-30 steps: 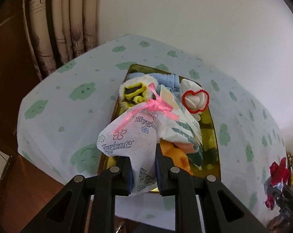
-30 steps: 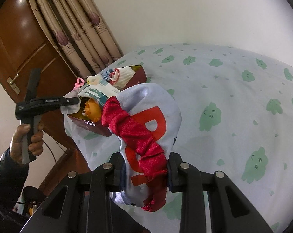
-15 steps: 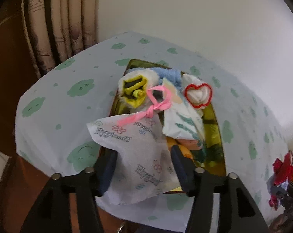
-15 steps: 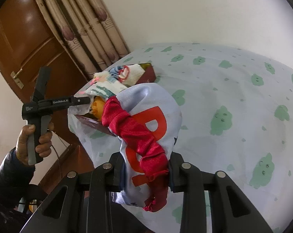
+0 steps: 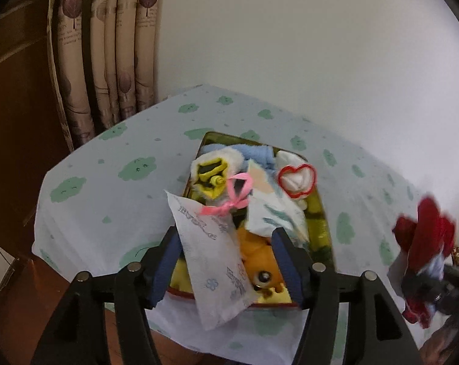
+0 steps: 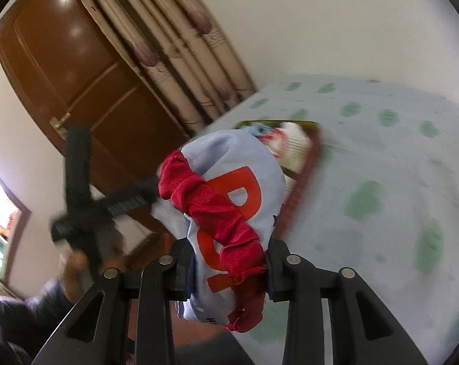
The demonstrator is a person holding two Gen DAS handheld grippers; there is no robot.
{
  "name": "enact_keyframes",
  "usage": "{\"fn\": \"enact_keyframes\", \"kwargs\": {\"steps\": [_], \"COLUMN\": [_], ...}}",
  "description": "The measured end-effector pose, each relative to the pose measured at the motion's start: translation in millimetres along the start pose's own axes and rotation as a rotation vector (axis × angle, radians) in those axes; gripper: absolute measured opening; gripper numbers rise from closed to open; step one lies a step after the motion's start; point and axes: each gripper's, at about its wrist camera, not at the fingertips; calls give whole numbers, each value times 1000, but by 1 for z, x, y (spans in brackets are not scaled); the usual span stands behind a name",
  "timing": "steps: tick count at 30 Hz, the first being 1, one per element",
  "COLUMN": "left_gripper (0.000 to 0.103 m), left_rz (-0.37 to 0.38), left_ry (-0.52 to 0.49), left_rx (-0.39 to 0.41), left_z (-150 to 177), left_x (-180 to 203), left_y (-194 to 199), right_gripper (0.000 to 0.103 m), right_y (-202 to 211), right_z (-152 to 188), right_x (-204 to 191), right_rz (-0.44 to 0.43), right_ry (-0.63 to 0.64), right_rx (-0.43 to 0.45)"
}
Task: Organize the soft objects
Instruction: 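Carry the Hygiene pouch and red-and-white cloth over the tin with both tools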
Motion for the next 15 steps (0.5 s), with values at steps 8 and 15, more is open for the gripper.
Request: {"fn": "enact_keyframes", "kwargs": {"steps": [8, 15], "left_gripper": [63, 64], "left_rz": [189, 186], "left_ry": [131, 126], "left_rx": [12, 38], "left_z": [-10, -13], "left_x": [-32, -30], "left_y": [-2, 7], "right_gripper": [33, 34], "right_y": [-68, -96], "right_z": [-15, -12], "right_x": [9, 13], "right_rz": [-26, 50], "right_ry": [-101, -108], "right_rx": [-52, -58]}}
Point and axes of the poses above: each gripper's, at about its wrist camera, not at the fingertips, and y roughly against the way its jaws point, x to its right, z to its underside, and after that the axes turned 1 degree about y, right-handed
